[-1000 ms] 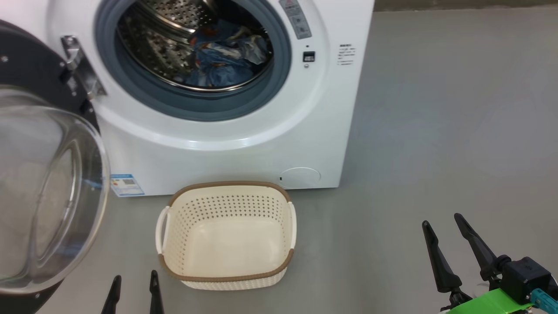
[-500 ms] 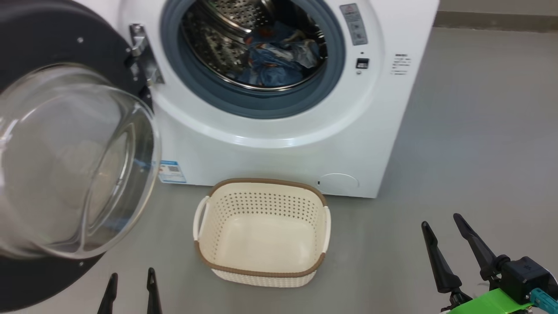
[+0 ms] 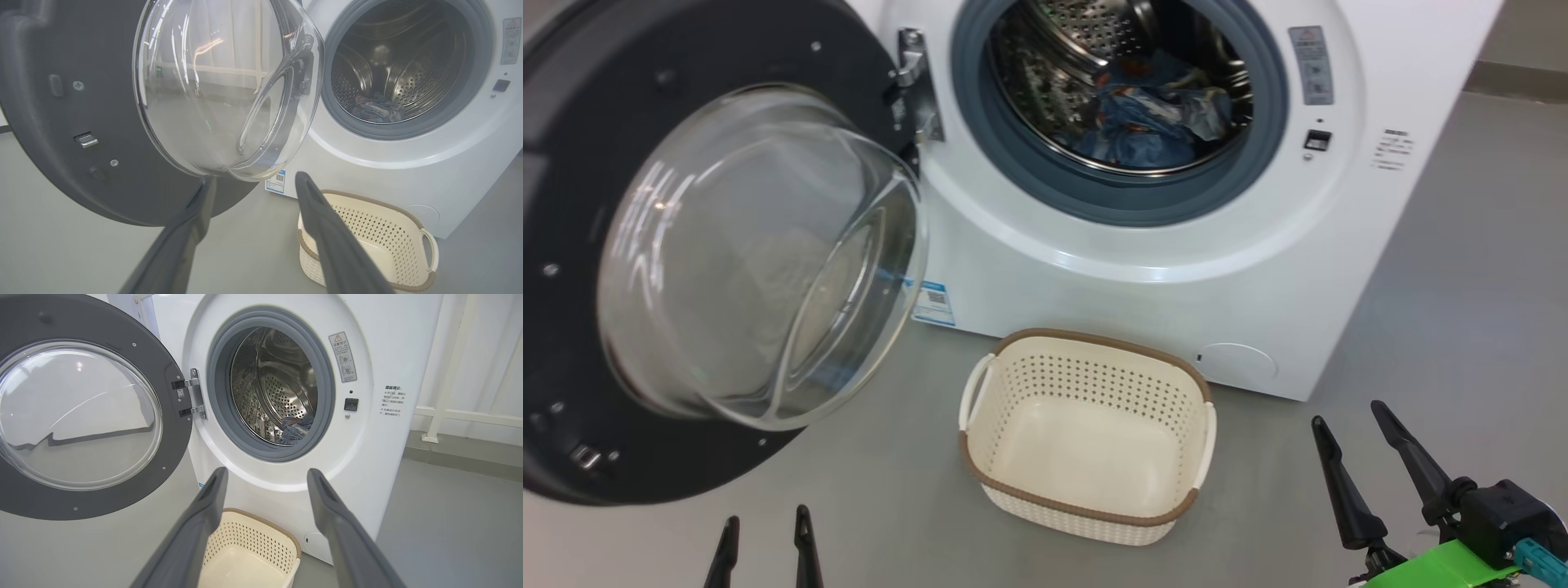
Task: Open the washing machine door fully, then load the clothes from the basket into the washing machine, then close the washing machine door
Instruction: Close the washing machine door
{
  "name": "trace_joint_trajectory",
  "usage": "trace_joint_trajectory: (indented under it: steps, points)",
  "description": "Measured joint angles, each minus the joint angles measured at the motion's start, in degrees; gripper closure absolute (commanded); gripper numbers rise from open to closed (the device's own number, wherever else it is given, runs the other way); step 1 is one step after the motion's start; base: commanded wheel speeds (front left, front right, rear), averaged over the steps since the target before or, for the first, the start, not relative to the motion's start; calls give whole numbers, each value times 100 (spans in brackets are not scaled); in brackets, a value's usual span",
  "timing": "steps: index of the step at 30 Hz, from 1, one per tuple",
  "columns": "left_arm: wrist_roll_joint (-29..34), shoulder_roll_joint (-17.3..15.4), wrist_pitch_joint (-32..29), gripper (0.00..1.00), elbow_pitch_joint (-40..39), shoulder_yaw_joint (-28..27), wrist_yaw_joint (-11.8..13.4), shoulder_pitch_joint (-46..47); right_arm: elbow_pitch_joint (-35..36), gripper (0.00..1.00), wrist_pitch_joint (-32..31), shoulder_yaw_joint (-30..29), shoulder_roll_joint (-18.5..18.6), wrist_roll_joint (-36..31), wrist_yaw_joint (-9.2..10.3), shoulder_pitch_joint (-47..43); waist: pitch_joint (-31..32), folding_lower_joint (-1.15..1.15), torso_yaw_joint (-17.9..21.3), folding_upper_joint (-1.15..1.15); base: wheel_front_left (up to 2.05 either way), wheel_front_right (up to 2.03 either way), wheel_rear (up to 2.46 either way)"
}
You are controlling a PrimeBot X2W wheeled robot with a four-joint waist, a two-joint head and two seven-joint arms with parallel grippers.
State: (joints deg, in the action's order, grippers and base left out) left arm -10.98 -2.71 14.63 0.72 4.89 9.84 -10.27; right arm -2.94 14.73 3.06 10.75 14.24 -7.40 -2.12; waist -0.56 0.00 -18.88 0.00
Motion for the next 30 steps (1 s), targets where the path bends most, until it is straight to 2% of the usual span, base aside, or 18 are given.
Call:
trace_joint_trajectory:
  steps: [13, 30]
  points:
    - [-40, 0, 0, 0, -26, -10, 32, -6, -25, 0, 0, 37, 18, 0, 0, 119, -4, 0, -612, 0, 0, 0, 0]
    - [-40, 0, 0, 0, -65, -141, 51, -6, -83, 0, 0, 172, 49, -5, 0, 208, -80, 0, -1114, 0, 0, 0, 0]
